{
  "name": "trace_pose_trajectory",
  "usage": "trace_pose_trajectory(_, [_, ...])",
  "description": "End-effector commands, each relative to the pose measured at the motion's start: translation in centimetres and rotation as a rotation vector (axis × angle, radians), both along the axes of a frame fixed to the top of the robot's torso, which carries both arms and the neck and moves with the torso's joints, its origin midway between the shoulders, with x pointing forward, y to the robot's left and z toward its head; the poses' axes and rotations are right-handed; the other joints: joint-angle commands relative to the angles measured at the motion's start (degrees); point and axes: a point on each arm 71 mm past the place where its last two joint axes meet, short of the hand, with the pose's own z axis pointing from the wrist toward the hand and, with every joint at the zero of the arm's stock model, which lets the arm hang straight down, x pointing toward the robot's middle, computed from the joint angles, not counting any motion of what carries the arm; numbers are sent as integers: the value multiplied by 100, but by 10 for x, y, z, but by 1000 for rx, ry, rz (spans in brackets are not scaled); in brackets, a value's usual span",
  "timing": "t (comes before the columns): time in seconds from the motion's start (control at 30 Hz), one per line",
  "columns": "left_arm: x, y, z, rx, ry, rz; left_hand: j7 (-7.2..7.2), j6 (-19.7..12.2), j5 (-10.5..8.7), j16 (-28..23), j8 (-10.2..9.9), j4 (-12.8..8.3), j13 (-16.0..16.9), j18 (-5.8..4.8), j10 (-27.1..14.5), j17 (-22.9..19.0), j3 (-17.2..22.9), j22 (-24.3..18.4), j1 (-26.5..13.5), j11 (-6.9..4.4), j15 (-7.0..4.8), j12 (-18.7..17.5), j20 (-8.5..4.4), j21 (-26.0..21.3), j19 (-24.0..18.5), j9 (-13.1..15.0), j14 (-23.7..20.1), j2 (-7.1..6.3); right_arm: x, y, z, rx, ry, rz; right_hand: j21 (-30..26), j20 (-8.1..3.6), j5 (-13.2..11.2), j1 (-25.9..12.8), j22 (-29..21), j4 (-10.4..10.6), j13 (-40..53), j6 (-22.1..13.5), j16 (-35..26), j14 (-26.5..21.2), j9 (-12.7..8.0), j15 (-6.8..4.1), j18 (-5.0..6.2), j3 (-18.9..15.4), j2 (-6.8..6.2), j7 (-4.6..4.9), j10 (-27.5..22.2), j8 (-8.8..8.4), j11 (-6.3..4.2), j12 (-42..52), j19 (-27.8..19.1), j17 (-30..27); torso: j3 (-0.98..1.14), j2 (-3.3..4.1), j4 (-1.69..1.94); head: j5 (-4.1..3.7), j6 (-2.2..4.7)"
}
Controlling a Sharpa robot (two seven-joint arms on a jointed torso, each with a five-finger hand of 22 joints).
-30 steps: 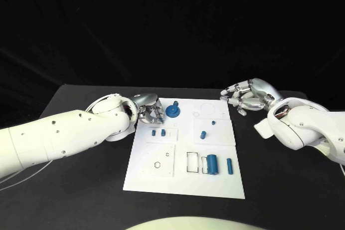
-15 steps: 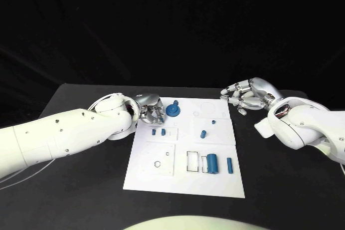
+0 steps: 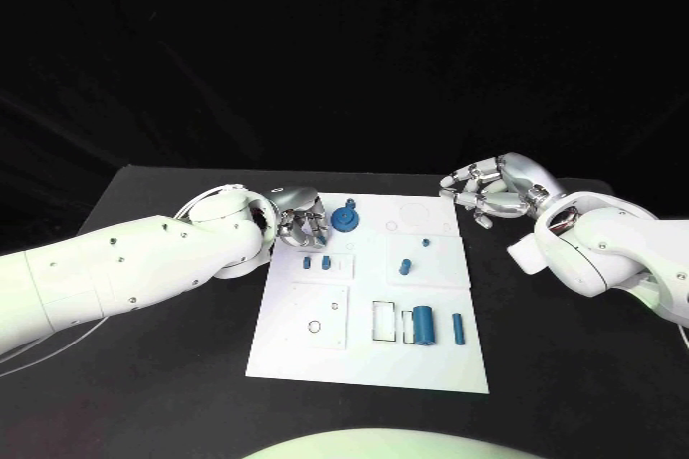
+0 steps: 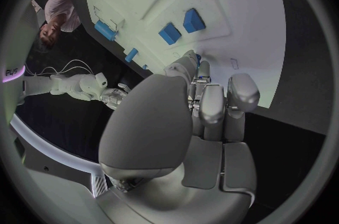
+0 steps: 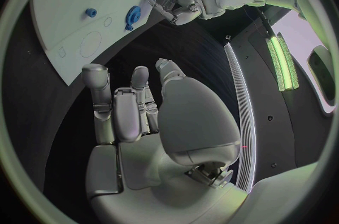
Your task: Assemble the parts on the task board
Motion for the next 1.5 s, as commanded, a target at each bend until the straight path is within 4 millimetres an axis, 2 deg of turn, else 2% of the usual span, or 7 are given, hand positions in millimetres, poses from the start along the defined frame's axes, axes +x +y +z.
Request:
trace_pose_trajectory(0.03, [-1, -1, -1, 23, 14, -11, -13, 43, 2, 18, -33, -10, 13, -100, 54, -10, 41, -1, -9, 5, 7, -38, -9, 7, 30, -4, 25, -31, 0, 1, 0, -1, -6, 11, -21, -18, 33, 47, -5, 30, -1, 18, -18, 2, 9, -11, 75, -12, -13, 23, 36, 18, 6, 36, -5, -5, -1, 0, 0, 2, -6])
trace_pose_trajectory(0.43, [-1, -2, 0, 12, 9, -12, -15, 43, 2, 22, -40, -11, 18, -96, 55, -7, 48, -19, -39, 5, 6, -45, -10, -6, 14, -7, 24, -43, 0, 1, 0, -1, -7, 9, -20, -19, 34, 52, -3, 32, -2, 19, -16, 4, 10, -12, 74, -10, -10, 22, 42, 18, 6, 41, -1, 0, 0, 1, 1, -1, -11])
trace_pose_trajectory(0.7, [-1, -3, 0, 0, 8, -7, 27, -128, 2, 16, -129, -26, 30, -91, 38, -41, 89, -41, -106, 28, 21, -85, -4, -25, -13, -64, 8, -99, 0, 1, 0, -1, -6, 9, -20, -19, 34, 52, -3, 32, -2, 19, -16, 4, 10, -12, 74, -10, -10, 22, 42, 18, 6, 41, -1, 0, 0, -1, -4, -1, -19])
trace_pose_trajectory(1.27, [0, 0, -1, 10, 19, 5, 52, -201, 2, 16, -130, -26, 41, -90, 40, -57, 123, -43, -148, 42, 32, -99, 5, -29, -20, -94, 2, -108, 0, 2, 0, -2, -2, 13, -20, -19, 34, 52, -3, 32, -2, 19, -16, 4, 10, -12, 74, -10, -10, 22, 42, 18, 6, 41, -1, 0, 0, -2, 0, -9, -20])
trace_pose_trajectory(1.5, [0, 1, -1, 13, 21, 7, 53, -469, 1, 12, -147, -38, 59, -84, 31, -92, 165, -63, -205, 44, 38, -125, 17, -47, -41, -186, -13, -173, 0, 2, 0, -2, -3, 12, -39, -19, 35, 55, -15, 34, -21, 18, -28, 0, 10, -13, 77, -9, -7, 22, 36, 18, 5, 30, -8, -16, 0, 2, -1, -10, -20])
